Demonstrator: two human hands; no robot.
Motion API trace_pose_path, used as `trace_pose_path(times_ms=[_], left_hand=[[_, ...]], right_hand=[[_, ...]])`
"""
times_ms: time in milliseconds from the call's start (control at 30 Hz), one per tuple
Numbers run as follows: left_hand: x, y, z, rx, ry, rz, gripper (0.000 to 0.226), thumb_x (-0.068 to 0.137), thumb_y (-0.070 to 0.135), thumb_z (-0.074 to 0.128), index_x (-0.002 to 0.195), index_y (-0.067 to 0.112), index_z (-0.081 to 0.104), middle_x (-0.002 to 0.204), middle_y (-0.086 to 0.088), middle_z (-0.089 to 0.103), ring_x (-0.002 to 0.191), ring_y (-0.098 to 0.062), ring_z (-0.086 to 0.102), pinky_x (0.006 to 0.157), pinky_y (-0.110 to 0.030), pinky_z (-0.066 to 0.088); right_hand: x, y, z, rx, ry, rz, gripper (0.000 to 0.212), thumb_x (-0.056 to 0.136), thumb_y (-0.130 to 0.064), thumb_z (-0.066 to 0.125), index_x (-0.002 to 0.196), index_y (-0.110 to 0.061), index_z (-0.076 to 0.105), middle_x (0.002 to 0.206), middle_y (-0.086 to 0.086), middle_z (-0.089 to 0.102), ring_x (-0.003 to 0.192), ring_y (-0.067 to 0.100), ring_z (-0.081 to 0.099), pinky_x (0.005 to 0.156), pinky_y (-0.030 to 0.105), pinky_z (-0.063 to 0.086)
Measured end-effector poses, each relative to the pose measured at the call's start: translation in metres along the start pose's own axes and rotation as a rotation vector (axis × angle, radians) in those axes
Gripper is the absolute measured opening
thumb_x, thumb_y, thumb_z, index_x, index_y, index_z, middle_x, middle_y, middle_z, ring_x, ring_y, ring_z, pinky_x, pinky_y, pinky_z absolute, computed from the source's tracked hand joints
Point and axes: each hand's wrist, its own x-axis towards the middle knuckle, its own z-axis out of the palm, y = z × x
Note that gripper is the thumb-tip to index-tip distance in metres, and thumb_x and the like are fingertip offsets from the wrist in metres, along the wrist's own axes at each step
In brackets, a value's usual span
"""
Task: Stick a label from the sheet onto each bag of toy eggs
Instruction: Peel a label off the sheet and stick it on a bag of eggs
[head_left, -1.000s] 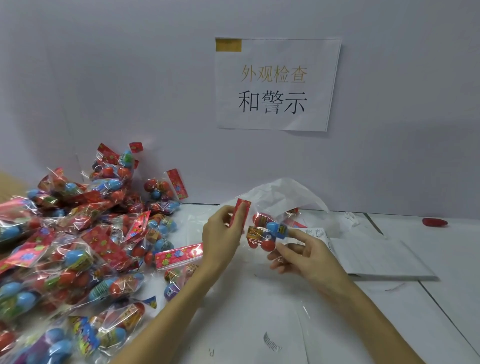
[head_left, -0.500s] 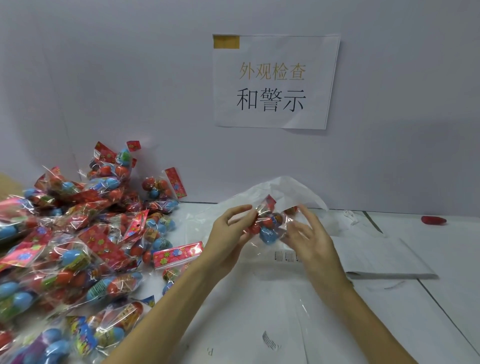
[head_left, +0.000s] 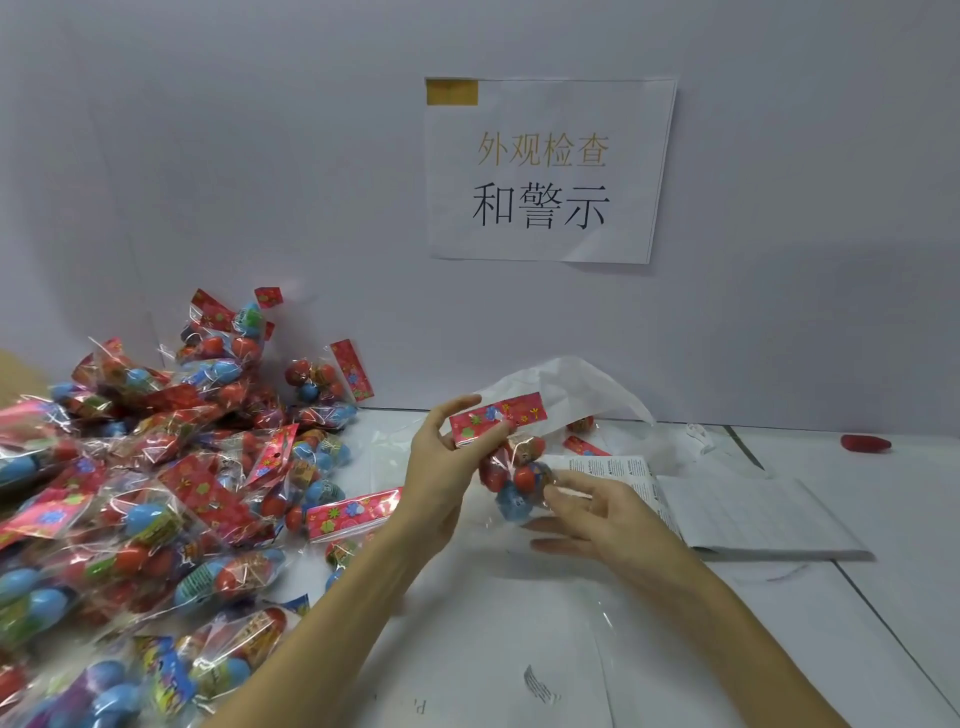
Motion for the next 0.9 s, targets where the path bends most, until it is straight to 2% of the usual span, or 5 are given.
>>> trace_pose_path(times_ms=[133, 300, 467, 633, 900], left_hand=[[-0.007, 0.002, 0.003, 0.286, -0.170, 0.121, 0.071, 0.073, 0.037, 0.089, 0.132, 0.040, 0.051, 0.096, 0.010, 0.079, 0.091, -0.013, 0.077, 0.072, -0.019, 0.060], [-0.012, 0.003, 0.013, 0.209, -0.172, 0.048, 0.054, 0.082, 0.067, 0.066, 0.129, 0.042, 0.055, 0.114, 0.011, 0.074, 0.104, -0.011, 0.074, 0.092, -0.031, 0.062], [-0.015, 0.007, 0.009, 0.232, -0.243, 0.052, 0.043, 0.094, 0.050, 0.068, 0.107, 0.010, 0.079, 0.102, -0.012, 0.077, 0.099, -0.028, 0.074, 0.088, -0.036, 0.061], [-0.018, 0.009, 0.011, 0.365, -0.270, 0.058, 0.031, 0.089, 0.050, 0.072, 0.086, 0.021, 0.081, 0.086, -0.002, 0.077, 0.080, -0.013, 0.072, 0.068, -0.017, 0.054], [-0.019, 0.007, 0.013, 0.221, -0.270, -0.122, 0.034, 0.098, 0.039, 0.068, 0.105, 0.008, 0.082, 0.101, -0.014, 0.080, 0.092, -0.028, 0.078, 0.077, -0.029, 0.061]], right_hand=[[0.000, -0.003, -0.003, -0.077, 0.149, -0.083, 0.049, 0.080, -0.052, 0.076, 0.125, -0.035, 0.069, 0.109, -0.002, 0.080, 0.104, 0.016, 0.076, 0.086, 0.030, 0.062], [0.000, -0.004, -0.002, 0.124, 0.287, -0.201, 0.033, 0.080, -0.029, 0.083, 0.110, -0.016, 0.078, 0.101, 0.009, 0.080, 0.093, 0.027, 0.079, 0.074, 0.029, 0.064], [0.001, -0.012, -0.011, 0.224, 0.323, -0.187, 0.048, 0.082, -0.036, 0.081, 0.122, -0.013, 0.071, 0.116, 0.008, 0.078, 0.109, 0.026, 0.075, 0.089, 0.038, 0.062], [-0.001, -0.016, -0.016, 0.386, 0.258, -0.063, 0.026, 0.089, -0.027, 0.075, 0.109, -0.011, 0.081, 0.117, 0.015, 0.077, 0.107, 0.023, 0.075, 0.080, 0.030, 0.062], [-0.003, -0.016, -0.012, 0.434, 0.414, -0.097, 0.016, 0.084, -0.024, 0.078, 0.092, -0.012, 0.083, 0.103, 0.014, 0.079, 0.087, 0.017, 0.075, 0.082, 0.032, 0.056]])
